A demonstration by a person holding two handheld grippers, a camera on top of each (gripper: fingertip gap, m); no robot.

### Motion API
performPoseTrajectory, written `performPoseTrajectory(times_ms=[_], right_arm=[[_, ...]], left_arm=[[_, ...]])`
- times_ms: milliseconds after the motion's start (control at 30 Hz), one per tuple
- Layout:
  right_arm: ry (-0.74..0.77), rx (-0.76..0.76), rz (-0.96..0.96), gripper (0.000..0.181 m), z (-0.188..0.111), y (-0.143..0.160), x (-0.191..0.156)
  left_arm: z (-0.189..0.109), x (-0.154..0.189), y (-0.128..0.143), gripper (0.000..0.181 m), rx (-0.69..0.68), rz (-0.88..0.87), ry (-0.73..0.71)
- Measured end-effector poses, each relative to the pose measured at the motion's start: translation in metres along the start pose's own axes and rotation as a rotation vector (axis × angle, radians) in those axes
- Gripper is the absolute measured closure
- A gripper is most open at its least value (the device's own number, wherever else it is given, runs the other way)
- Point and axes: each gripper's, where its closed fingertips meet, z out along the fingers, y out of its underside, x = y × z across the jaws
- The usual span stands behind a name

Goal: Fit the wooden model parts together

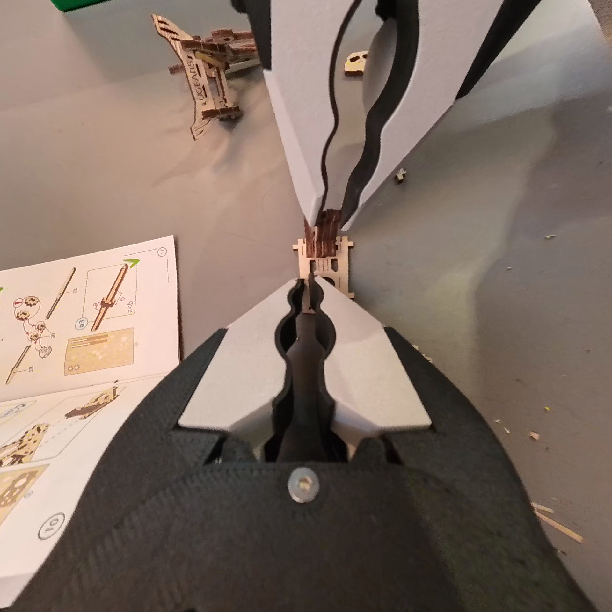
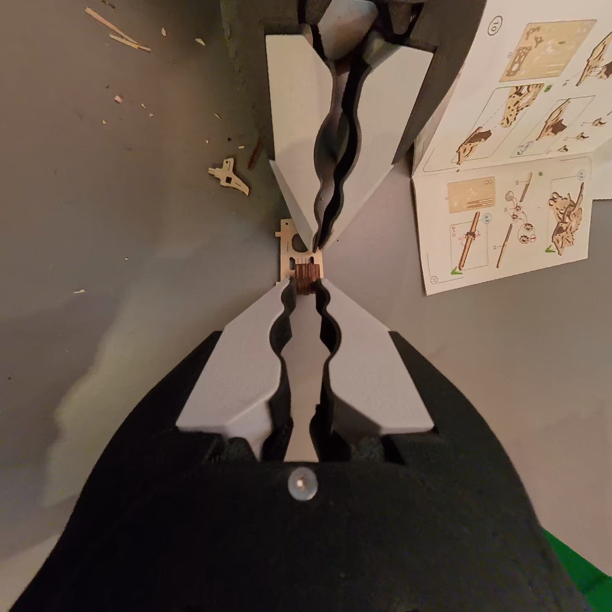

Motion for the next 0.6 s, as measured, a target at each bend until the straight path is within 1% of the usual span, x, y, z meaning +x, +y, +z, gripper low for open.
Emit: performPoseTrajectory(times_ms=[100, 300, 400, 600], right_arm=[[-0.024, -0.046, -0.027, 0.172, -0.0001, 0.0008, -0.0004], [-0.098, -0.16, -0.001, 0.172, 0.0006, 0.0017, 0.0007], [-0.123, -0.211, -0.023, 0.172, 0.0019, -0.0001, 0.0007], [-0.144, -0.236, -0.025, 0.172, 0.0037, -0.0026, 0.0012]], left_arm=[[-0.0001, -0.0001, -0.0001, 0.179, 0.0, -0.001, 0.001], [-0.0001, 0.0, 0.0, 0.179, 0.001, -0.004, 0.004], [-0.0002, -0.0001, 0.0, 0.179, 0.001, -0.005, 0.005], [-0.0002, -0.0002, 0.0, 0.179, 0.003, -0.008, 0.007]])
